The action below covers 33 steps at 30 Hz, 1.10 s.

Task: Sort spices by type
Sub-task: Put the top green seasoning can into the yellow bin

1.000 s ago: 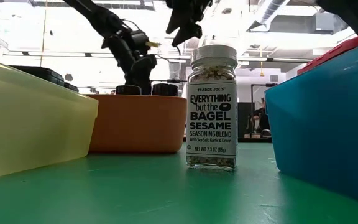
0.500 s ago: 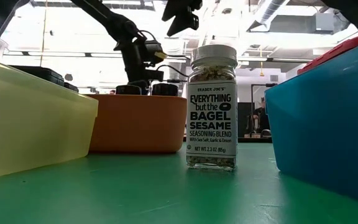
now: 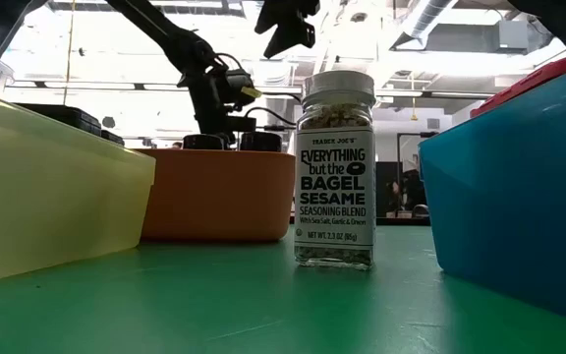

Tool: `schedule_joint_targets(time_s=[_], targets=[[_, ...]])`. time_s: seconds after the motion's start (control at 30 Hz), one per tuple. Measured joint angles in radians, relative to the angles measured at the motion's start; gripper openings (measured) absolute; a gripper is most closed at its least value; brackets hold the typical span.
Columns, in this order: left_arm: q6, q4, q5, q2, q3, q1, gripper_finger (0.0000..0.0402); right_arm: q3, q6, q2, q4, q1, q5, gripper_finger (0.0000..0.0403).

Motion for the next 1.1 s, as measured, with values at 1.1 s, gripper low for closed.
schedule_joint_targets(time_s=[1.1], targets=[[-0.163, -0.107, 0.024, 0.000, 0.077, 0.050, 0.0133, -0.001, -0.013, -0.057, -0.040, -0.064, 0.037, 0.0282]])
